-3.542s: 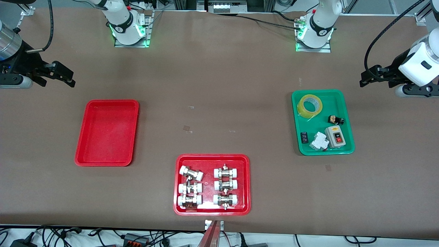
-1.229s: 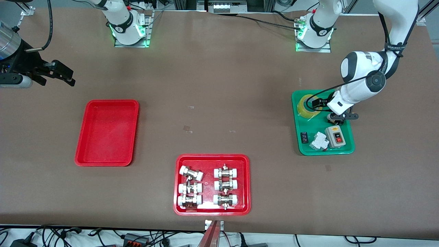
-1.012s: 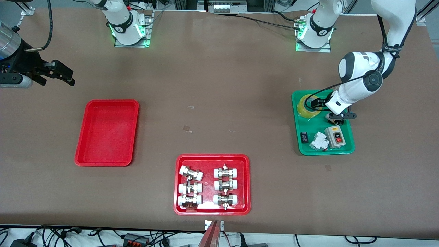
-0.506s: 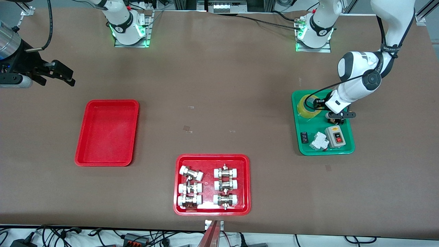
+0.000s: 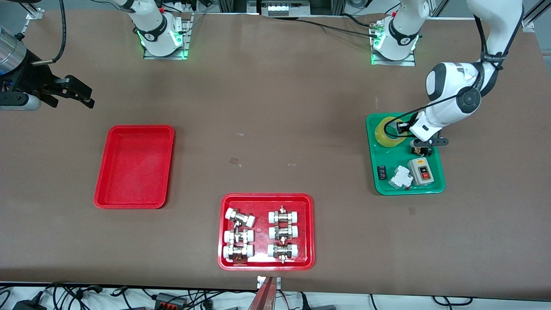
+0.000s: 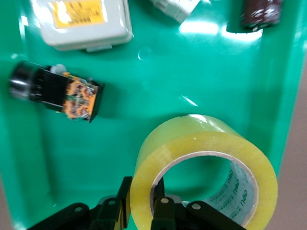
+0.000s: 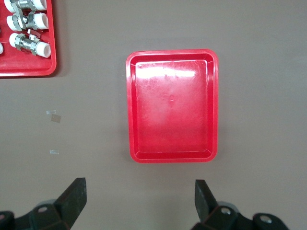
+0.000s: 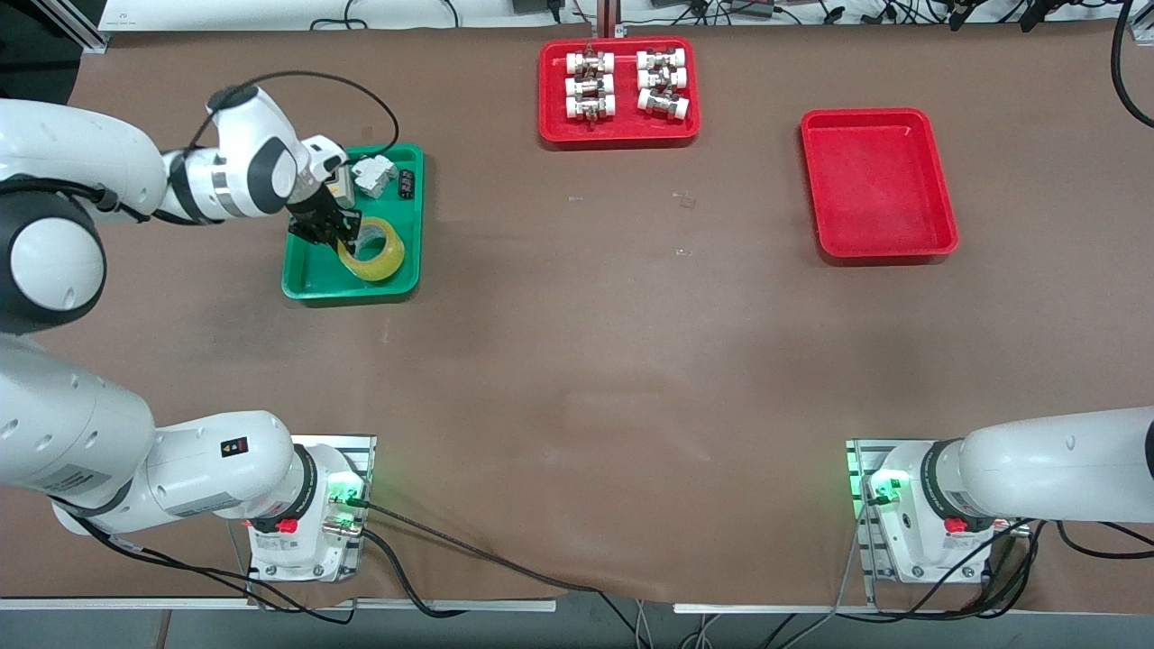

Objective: Left arm passes tape to right arm into tray
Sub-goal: 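Lower the left gripper and close it on the tape roll's rim, then lift the tape with the left gripper while the right gripper moves out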

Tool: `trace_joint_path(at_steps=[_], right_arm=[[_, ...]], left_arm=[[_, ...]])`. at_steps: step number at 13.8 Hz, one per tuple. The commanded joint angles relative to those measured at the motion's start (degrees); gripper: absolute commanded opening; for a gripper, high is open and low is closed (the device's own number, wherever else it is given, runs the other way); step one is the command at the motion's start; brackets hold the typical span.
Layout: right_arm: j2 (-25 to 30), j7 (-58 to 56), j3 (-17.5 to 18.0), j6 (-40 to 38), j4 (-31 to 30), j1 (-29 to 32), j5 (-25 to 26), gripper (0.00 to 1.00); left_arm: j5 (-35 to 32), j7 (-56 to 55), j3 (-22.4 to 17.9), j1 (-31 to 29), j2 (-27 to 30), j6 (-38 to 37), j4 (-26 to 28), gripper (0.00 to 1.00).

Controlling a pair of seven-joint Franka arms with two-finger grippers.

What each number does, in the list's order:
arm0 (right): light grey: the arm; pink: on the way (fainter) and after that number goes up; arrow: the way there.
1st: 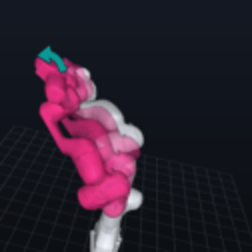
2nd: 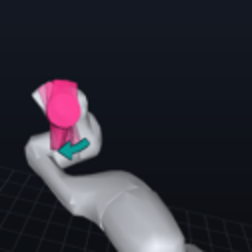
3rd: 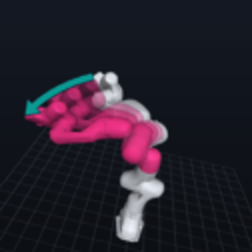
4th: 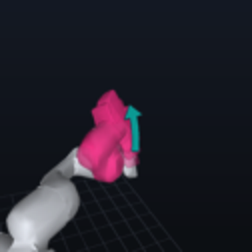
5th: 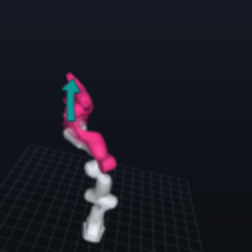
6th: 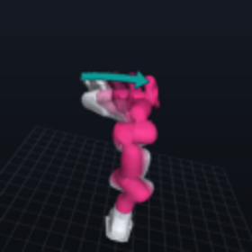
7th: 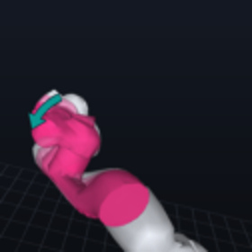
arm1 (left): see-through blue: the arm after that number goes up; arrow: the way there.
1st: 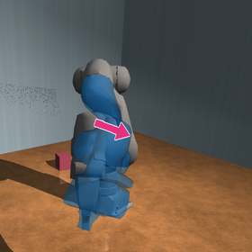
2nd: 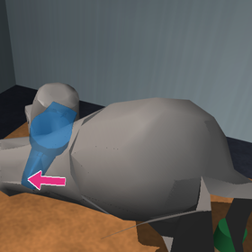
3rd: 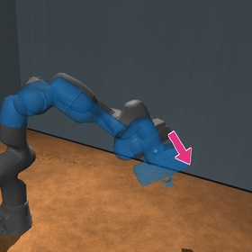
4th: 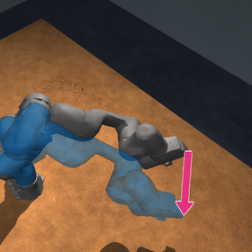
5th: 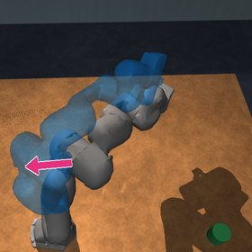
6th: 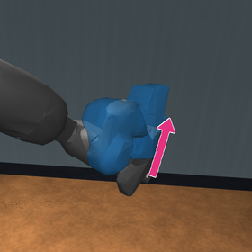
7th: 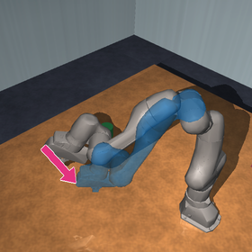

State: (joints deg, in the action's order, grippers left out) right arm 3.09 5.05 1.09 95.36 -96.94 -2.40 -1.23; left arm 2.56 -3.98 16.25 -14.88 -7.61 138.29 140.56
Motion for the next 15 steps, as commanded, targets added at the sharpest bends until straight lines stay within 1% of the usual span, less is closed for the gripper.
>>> trace_joint_path(at_steps=[1, 2, 4, 5, 6, 7, 8, 9, 10, 12, 13, 15], right_arm=[[-0.3, 0.7, 0.1, -1.1, 1.0, -0.1, -0.2, 1.00], [-0.3, 0.7, 0.1, -1.1, 1.0, -0.1, -0.2, 1.00], [-0.3, 0.7, 0.1, -1.0, 1.0, -0.1, -0.2, 1.00], [-0.3, 0.7, 0.1, -1.0, 1.0, -0.1, -0.2, 1.00], [-0.4, 0.7, 0.1, -1.0, 1.0, -0.1, -0.2, 1.00], [-0.4, 0.7, 0.1, -1.0, 1.0, -0.1, -0.2, 1.00], [-0.5, 0.7, 0.1, -1.0, 1.0, -0.1, -0.2, 1.00], [-0.5, 0.7, 0.1, -1.0, 1.0, -0.1, -0.2, 1.00], [-0.5, 0.7, 0.1, -1.0, 1.0, -0.1, -0.2, 1.00], [-0.7, 0.7, 0.1, -0.9, 1.0, -0.1, -0.2, 1.00], [-0.7, 0.7, 0.1, -1.0, 0.6, -0.1, -0.2, 1.00], [-0.7, 0.7, 0.1, -0.9, -0.2, -0.1, -0.1, 1.00]], left_arm=[[1.0, 0.7, 2.9, -0.2, 7.9, -7.8, -2.8, 0.00], [1.0, 0.7, 4.4, -0.2, 8.3, -7.9, -3.4, 0.00], [1.3, -0.6, 9.0, -0.2, 10.6, -8.3, -8.4, 0.00], [1.3, -2.2, 10.5, -0.2, 11.6, -9.3, -12.1, 0.00], [1.3, -4.0, 11.4, -0.2, 11.7, -13.1, -17.1, 0.00], [1.5, -5.6, 11.8, 0.0, 11.0, -17.6, -22.6, 0.00], [1.5, -7.2, 13.3, 0.2, 9.1, -20.2, -27.7, 0.00], [1.5, -8.8, 15.2, 0.3, 7.8, -20.5, -30.9, 0.00], [1.6, -12.6, 16.2, 0.2, 6.3, -20.5, -31.8, 0.00], [1.5, -21.9, 16.4, 1.4, 2.4, -20.3, -34.4, 0.00], [1.6, -24.7, 16.4, 3.4, -0.2, -20.9, -36.1, 0.00], [1.1, -31.8, 16.4, 6.5, -2.7, -20.8, -37.5, 0.00]])
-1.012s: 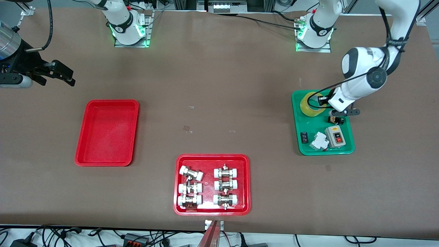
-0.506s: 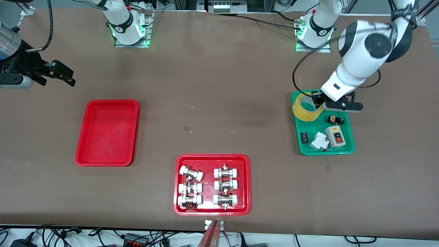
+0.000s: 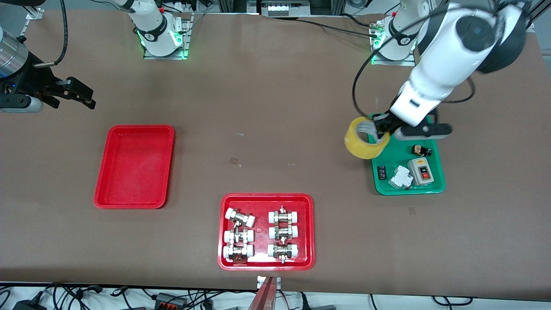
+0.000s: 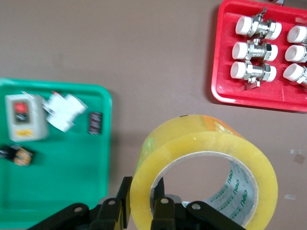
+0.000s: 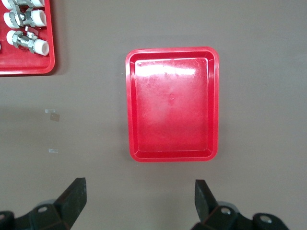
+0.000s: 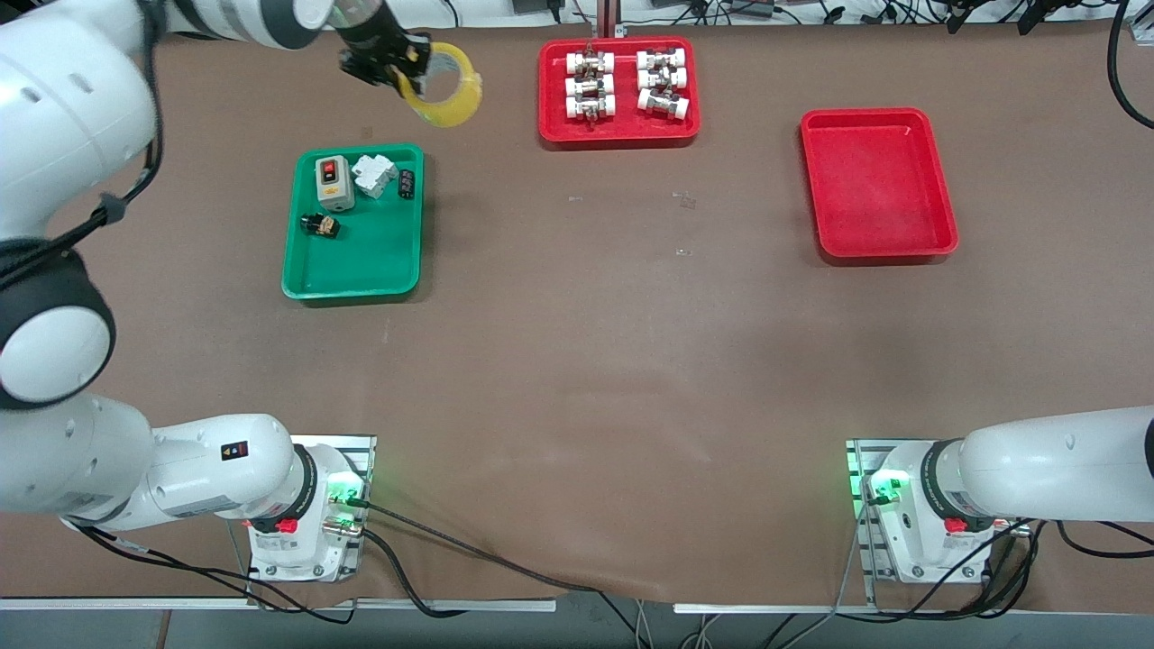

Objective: Left arm passes tape to right arm into tray
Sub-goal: 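Lift the tape with the left gripper while the right gripper moves out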

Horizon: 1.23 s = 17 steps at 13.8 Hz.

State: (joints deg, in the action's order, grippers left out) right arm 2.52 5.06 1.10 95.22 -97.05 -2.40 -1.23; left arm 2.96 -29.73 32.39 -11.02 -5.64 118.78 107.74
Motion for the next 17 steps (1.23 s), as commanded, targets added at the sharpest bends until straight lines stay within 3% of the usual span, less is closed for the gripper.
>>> trace_joint_path(at_steps=[1, 4, 8, 11, 14, 17], right_arm=[[-0.1, 0.7, 0.1, -0.6, -0.8, -0.1, -0.2, 1.00], [-0.4, 0.6, 0.2, -0.8, -2.2, -0.1, -1.0, 1.00], [-2.0, 0.0, 0.2, -2.0, -2.0, -1.5, -1.6, 1.00], [-2.8, -0.2, 0.3, -2.2, -1.9, -1.7, -5.9, 1.00], [-3.3, -0.3, 0.2, -1.7, -1.7, -2.3, -14.0, 1.00], [-6.6, -1.2, 0.2, 0.2, -0.3, -2.4, -25.9, 1.00]], left_arm=[[-0.1, -8.3, 0.3, 5.0, -5.7, -0.8, -5.0, 0.00], [-3.7, -11.0, 0.3, 8.0, -10.6, -0.6, -7.9, 0.00], [0.6, -17.5, 0.6, 10.7, -16.1, -0.5, -11.6, 0.00], [0.6, -23.5, 0.6, 13.3, -18.7, -0.6, -13.5, 0.00], [2.0, -23.8, 0.7, 15.3, -22.6, -1.3, -20.2, 0.00], [6.6, -24.6, 0.5, 16.6, -23.8, -1.3, -21.2, 0.00]])
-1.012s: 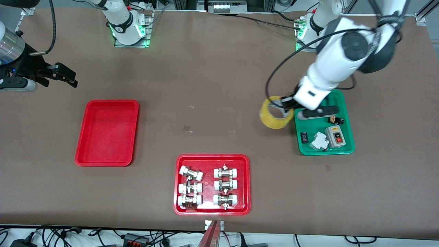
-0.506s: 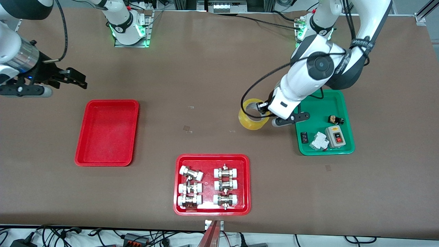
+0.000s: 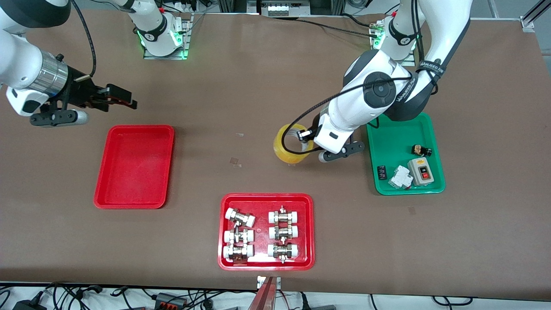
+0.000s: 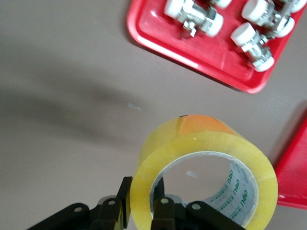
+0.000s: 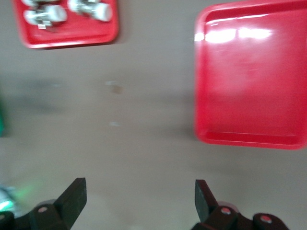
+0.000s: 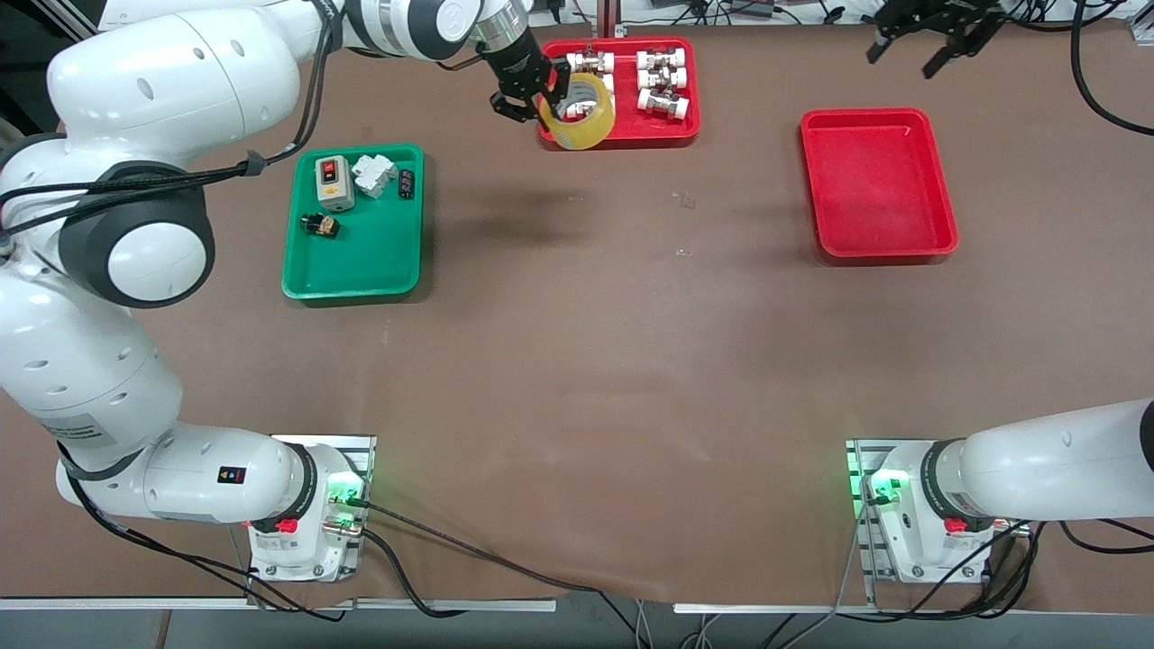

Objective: Left arm passes tape to right arm into tray
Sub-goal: 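Carry the tape toward the right gripper while the right gripper approaches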

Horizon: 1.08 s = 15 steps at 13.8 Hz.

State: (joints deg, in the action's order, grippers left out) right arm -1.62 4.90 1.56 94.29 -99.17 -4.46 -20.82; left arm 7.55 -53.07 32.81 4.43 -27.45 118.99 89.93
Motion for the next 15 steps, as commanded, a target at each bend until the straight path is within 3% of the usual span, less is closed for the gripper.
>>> trace_joint_path(at_steps=[1, 2, 6, 8, 10, 15], right_arm=[[-4.2, -1.1, -0.2, 2.6, 2.5, -0.7, -10.3, 1.00], [-5.7, -1.1, -0.2, 4.7, 3.0, -1.8, -13.9, 1.00], [-12.6, -1.6, -0.2, 14.5, 6.4, -7.6, -24.9, 1.00], [-17.1, -3.7, -0.2, 19.2, 9.1, -10.6, -28.1, 1.00], [-19.7, -3.8, -0.2, 22.8, 10.5, -13.2, -29.0, 1.00], [-22.0, -3.9, -0.2, 26.3, 10.4, -16.7, -29.0, 1.00]], left_arm=[[2.0, -1.9, 0.1, 1.1, -2.5, -1.5, -3.5, 0.00], [2.7, -1.3, 0.2, 1.0, -3.6, -1.3, -3.7, 0.00], [16.9, -3.8, 0.1, 1.8, -6.2, -1.0, -8.0, 0.00], [17.2, -7.8, 0.0, 4.0, -7.0, 1.7, -8.4, 0.00], [18.8, -10.2, 0.2, 4.4, -9.1, 8.5, -8.6, 0.00], [19.9, -11.3, -0.1, 6.1, -9.3, 14.2, -9.0, 0.00]])
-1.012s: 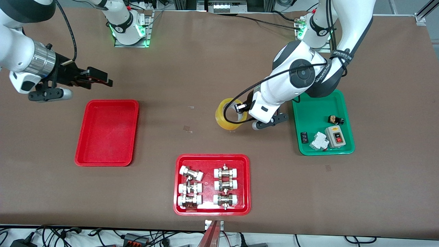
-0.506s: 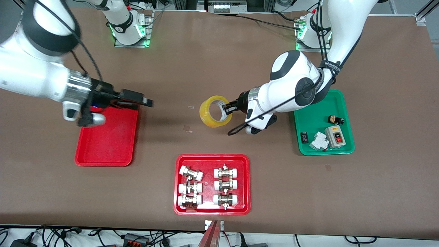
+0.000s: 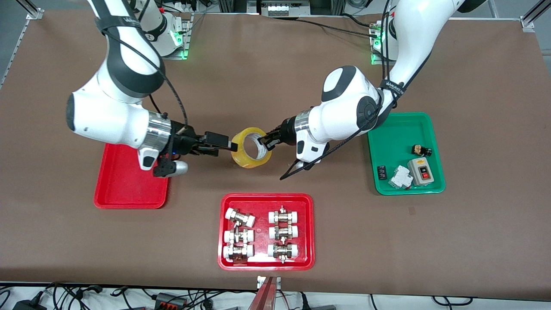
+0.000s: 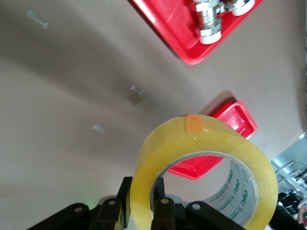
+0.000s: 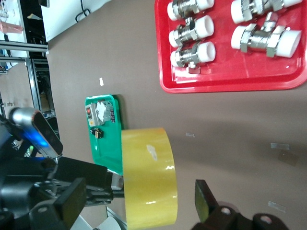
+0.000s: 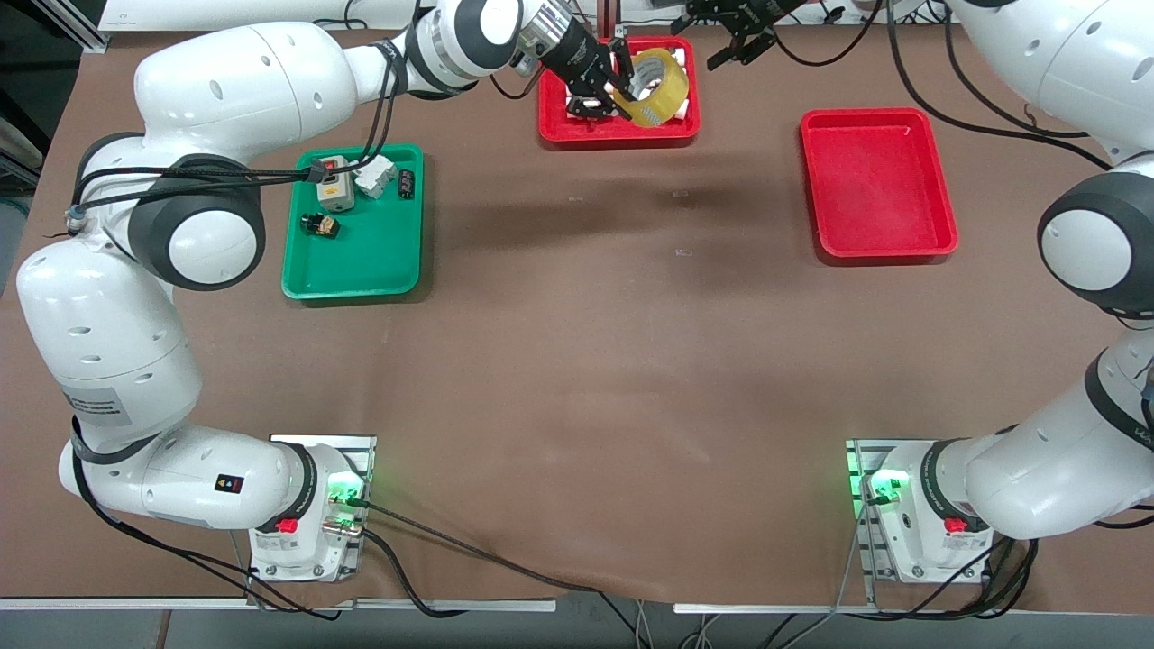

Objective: Left arm passes tape to right arm into tray
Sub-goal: 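Carry the tape toward the right gripper while the right gripper approaches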

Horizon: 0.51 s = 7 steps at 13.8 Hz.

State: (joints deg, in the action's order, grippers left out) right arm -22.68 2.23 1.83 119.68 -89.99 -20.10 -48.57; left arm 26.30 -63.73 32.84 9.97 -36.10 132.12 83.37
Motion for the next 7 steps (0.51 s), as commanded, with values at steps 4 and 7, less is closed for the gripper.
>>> trace_joint_path(at_steps=[4, 7], right_arm=[[-2.2, -2.8, -0.5, 1.4, 1.2, -1.7, -1.3, 1.00], [-2.2, -3.9, -0.5, 1.4, 1.3, -1.6, -0.7, 0.65]], left_arm=[[1.0, -0.3, -0.3, 0.5, -0.6, 1.3, -2.4, 0.01], [1.0, 0.1, -0.5, 0.4, -0.6, 1.4, -2.4, 0.03]])
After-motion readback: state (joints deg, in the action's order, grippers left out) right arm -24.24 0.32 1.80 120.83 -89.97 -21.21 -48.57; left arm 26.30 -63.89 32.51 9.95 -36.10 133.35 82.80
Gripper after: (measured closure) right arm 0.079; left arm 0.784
